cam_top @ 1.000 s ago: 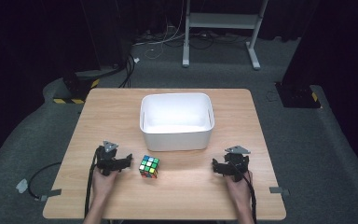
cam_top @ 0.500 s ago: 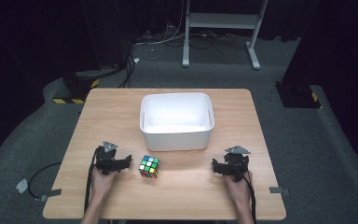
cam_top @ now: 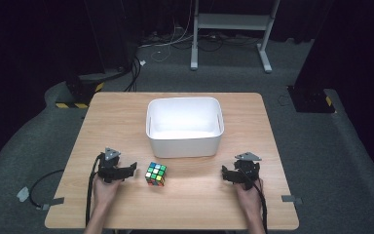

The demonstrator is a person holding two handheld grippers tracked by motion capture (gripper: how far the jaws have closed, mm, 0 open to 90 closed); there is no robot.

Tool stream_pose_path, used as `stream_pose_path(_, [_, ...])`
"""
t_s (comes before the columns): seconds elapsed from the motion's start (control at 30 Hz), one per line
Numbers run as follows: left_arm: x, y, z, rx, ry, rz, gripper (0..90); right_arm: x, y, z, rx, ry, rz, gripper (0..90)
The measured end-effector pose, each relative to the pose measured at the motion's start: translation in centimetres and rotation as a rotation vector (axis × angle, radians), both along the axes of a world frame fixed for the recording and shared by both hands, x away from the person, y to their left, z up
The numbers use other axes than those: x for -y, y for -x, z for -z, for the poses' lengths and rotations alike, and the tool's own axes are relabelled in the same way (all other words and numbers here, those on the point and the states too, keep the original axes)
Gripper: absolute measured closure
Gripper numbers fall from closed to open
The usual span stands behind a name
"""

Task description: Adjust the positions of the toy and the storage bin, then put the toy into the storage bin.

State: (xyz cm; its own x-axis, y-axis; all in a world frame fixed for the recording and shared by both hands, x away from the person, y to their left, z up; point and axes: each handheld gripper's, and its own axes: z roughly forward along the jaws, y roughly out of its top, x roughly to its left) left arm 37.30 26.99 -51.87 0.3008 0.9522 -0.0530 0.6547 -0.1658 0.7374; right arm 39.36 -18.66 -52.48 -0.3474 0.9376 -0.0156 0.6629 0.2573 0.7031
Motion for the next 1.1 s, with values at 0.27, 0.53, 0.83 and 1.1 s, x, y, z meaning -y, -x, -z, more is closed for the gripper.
stream_pose_path(0.27, [0.3,0.4,-0.3,-0.007,-0.004,0.023,14.5,0.0,0.0,0.0,0.001,0.0,0.001,11.9])
stream_pose_path(0.53, [0.3,1.0,-0.9,0.012,0.015,0.038,14.8,0.0,0.0,0.0,0.004,0.001,-0.004,12.6])
stream_pose_path(0.83, [0.6,1.5,-1.5,0.006,0.034,0.051,14.0,0.0,-0.1,0.0,0.006,0.002,-0.008,12.7])
stream_pose_path(1.1, [0.9,2.2,-2.1,0.007,0.067,0.073,13.8,0.0,-0.1,0.0,0.006,0.002,-0.009,12.8])
